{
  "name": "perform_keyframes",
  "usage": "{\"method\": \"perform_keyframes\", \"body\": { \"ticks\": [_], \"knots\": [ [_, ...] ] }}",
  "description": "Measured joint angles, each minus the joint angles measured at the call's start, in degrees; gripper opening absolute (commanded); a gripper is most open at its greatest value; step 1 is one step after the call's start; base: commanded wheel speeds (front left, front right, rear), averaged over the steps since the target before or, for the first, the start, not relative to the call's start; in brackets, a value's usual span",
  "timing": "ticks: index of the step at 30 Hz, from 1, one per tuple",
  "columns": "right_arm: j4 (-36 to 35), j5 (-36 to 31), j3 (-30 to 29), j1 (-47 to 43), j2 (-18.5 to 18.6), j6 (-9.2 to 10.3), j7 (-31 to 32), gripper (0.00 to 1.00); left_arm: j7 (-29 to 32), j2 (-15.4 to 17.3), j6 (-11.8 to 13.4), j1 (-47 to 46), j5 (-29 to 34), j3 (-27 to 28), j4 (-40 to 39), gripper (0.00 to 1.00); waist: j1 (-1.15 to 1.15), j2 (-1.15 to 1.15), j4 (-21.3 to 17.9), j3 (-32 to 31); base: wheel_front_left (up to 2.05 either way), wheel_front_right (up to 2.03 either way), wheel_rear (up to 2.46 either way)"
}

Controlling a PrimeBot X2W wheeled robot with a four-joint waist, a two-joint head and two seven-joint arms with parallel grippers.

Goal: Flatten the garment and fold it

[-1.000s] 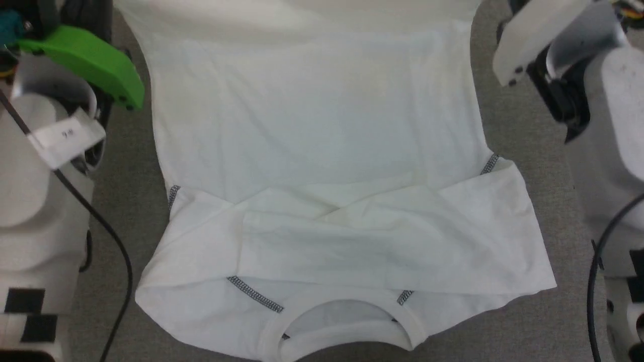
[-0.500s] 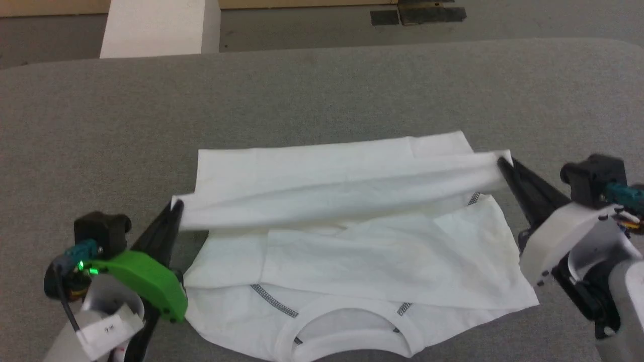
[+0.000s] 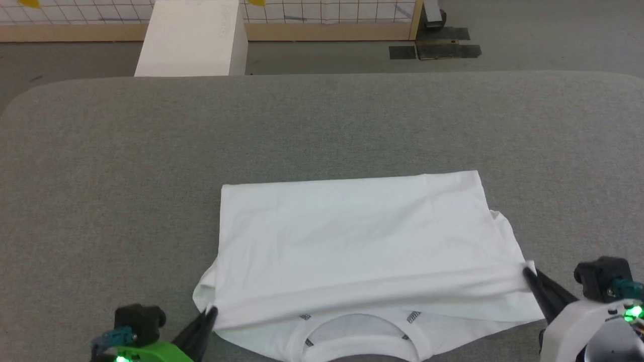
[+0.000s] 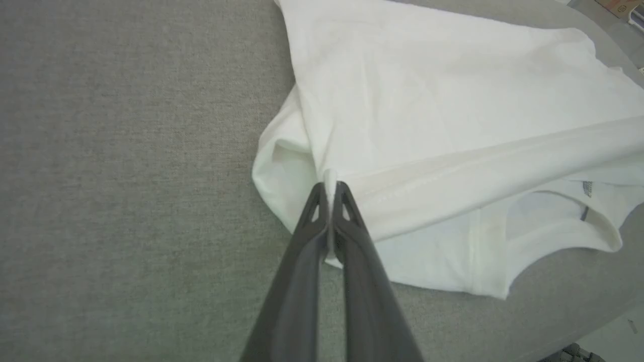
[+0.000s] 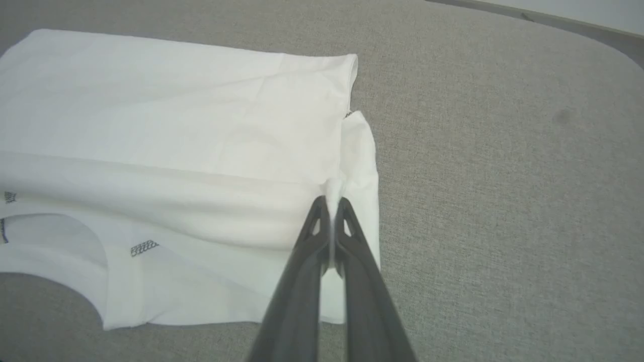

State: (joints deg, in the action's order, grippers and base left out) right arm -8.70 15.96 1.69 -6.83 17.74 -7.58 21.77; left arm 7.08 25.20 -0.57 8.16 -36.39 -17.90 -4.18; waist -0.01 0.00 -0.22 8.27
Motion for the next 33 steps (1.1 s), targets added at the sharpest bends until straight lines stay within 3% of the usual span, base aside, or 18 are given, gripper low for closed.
{"method": "perform_keyframes", "body": {
  "ticks": [11,12,13,18,24,28,33],
  "knots": [
    [6.3,-1.7,-1.6,-3.9,-4.3,0.0,2.9,0.0,-0.2,-0.9,-1.9,1.2,-0.4,-3.5,6.7,0.0,0.0,0.0,0.1,0.1,0.0,0.0,0.0],
    [6.9,-1.7,-1.4,-3.9,-4.4,0.0,3.3,0.42,-0.4,-1.1,-1.9,1.1,-0.4,-3.6,7.3,0.45,0.0,0.0,0.1,0.1,0.0,0.0,0.0],
    [7.4,-1.6,-1.5,-3.9,-4.7,0.0,3.9,1.0,-0.5,-1.2,-1.9,1.1,-0.2,-3.6,7.7,1.0,0.0,0.0,0.1,0.0,0.0,0.0,0.0],
    [8.1,-1.2,-2.9,-4.2,-6.3,0.0,3.9,1.0,-2.8,-2.4,-1.4,1.1,-0.1,-3.2,9.0,1.0,0.0,0.0,0.2,-0.8,0.0,0.0,0.0],
    [5.5,1.2,-7.4,-4.1,-9.5,0.0,0.9,1.0,-12.1,-3.9,1.5,0.3,1.0,1.2,7.8,1.0,0.0,0.0,0.6,-1.9,0.0,0.0,0.0],
    [5.5,2.3,-10.5,-1.2,-11.4,0.0,-0.3,1.0,-18.9,-5.8,3.7,-2.8,3.4,3.5,7.8,1.0,0.0,0.0,0.9,-2.2,0.0,0.0,0.0],
    [9.8,3.8,-12.6,4.4,-13.1,0.01,-0.7,1.0,-21.6,-8.7,4.2,-7.9,6.5,6.5,9.1,1.0,0.0,0.0,1.4,-1.8,0.0,0.0,0.0]
  ]
}}
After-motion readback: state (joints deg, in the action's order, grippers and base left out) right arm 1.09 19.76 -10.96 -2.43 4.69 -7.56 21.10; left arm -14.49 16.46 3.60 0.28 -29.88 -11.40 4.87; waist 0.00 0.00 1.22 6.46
